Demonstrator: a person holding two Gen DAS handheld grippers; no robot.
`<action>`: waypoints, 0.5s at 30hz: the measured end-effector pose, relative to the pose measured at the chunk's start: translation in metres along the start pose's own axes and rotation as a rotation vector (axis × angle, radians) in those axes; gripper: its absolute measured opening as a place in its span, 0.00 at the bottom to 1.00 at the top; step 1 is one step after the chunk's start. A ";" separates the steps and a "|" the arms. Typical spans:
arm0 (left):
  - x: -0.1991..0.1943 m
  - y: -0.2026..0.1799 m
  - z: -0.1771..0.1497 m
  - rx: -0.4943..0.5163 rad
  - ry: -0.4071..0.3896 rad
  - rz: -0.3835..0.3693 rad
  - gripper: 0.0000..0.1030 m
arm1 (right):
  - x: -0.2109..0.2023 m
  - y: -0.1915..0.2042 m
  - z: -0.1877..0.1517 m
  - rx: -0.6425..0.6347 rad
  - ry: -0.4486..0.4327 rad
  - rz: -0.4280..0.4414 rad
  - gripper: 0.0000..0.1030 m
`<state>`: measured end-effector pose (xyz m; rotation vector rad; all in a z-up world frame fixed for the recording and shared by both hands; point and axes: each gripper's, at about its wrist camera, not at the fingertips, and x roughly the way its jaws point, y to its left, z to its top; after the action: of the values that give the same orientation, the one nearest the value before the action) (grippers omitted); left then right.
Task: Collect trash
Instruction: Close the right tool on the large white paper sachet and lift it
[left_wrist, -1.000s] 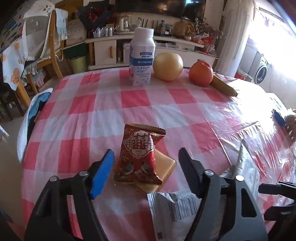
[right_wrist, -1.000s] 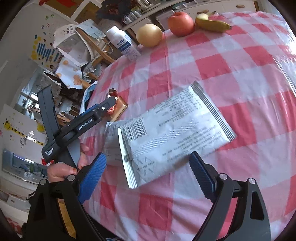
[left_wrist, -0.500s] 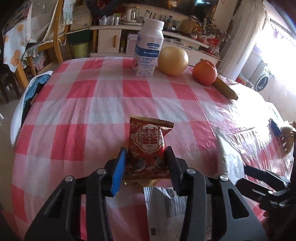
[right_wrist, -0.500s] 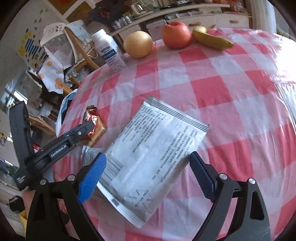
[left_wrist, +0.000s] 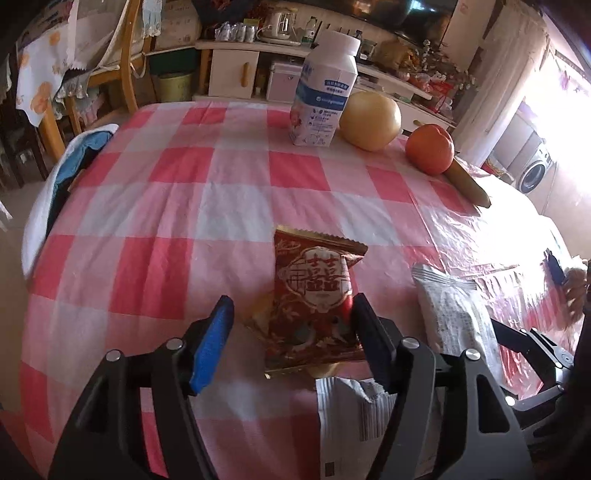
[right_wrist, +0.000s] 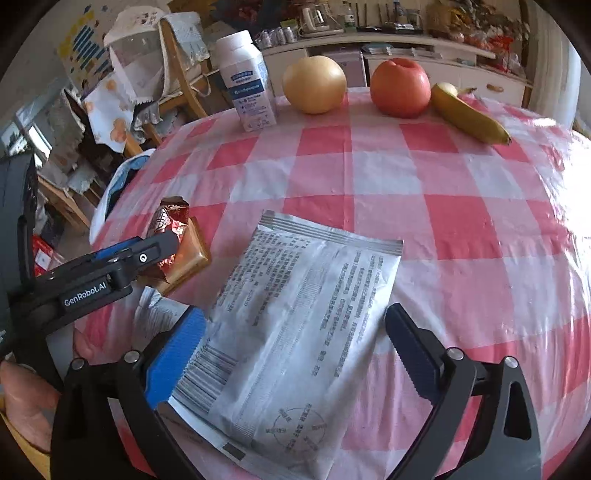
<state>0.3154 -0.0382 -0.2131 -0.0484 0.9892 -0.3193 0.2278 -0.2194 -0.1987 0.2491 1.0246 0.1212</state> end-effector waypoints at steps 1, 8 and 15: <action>0.001 -0.001 0.000 0.002 0.002 -0.002 0.65 | 0.000 0.000 0.000 -0.001 0.001 0.000 0.94; 0.000 0.000 0.000 -0.015 -0.004 0.004 0.45 | 0.004 0.007 0.003 -0.052 -0.003 -0.003 0.94; -0.008 0.009 -0.001 -0.048 -0.017 0.016 0.45 | -0.001 0.001 0.007 -0.071 -0.028 0.007 0.75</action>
<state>0.3127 -0.0273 -0.2092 -0.0867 0.9798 -0.2797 0.2331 -0.2192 -0.1945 0.1893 0.9902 0.1602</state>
